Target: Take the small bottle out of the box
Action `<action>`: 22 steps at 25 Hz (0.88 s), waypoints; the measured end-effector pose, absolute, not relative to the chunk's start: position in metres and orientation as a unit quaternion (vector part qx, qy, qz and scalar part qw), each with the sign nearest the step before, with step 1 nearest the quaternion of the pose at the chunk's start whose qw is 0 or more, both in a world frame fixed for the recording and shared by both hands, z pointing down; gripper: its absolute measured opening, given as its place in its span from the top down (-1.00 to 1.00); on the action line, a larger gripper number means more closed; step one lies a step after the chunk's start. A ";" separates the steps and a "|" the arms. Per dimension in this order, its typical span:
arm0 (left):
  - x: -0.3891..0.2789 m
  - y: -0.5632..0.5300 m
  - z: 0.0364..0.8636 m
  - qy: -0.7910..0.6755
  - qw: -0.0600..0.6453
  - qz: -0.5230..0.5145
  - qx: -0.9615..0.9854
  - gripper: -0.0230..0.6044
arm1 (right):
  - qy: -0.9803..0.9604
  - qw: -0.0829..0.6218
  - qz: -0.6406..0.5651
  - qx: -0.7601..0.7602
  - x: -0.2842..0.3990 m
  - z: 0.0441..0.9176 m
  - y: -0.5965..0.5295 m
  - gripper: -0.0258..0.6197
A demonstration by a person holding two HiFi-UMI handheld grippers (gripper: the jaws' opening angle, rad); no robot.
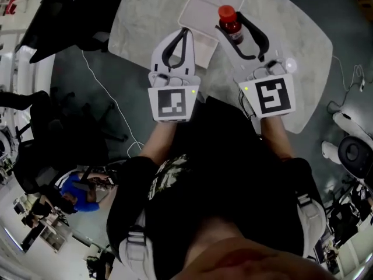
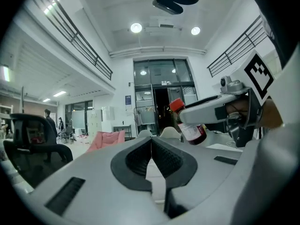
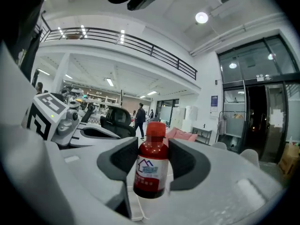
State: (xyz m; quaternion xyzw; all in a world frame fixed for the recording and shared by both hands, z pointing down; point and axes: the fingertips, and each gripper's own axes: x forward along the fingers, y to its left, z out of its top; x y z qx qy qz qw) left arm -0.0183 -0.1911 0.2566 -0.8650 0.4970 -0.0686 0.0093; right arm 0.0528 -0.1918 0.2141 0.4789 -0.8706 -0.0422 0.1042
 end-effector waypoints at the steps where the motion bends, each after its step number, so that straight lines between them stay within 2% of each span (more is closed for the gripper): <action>1: -0.020 -0.190 0.255 0.497 0.006 -0.065 -0.865 0.88 | -0.870 0.101 -0.040 0.480 0.055 0.212 -0.190 0.31; 9: -0.038 -0.188 0.233 0.498 0.042 -0.064 -0.864 0.88 | -0.878 0.034 -0.059 0.474 0.054 0.184 -0.183 0.31; 12: -0.041 -0.188 0.223 0.515 0.030 -0.051 -0.855 0.88 | -0.879 0.026 -0.067 0.471 0.053 0.177 -0.183 0.31; 16: -0.047 -0.182 0.217 0.515 0.059 -0.062 -0.853 0.88 | -0.881 0.020 -0.070 0.467 0.051 0.169 -0.178 0.31; 22: -0.053 -0.178 0.208 0.523 0.063 -0.062 -0.848 0.88 | -0.889 0.019 -0.067 0.453 0.044 0.164 -0.172 0.31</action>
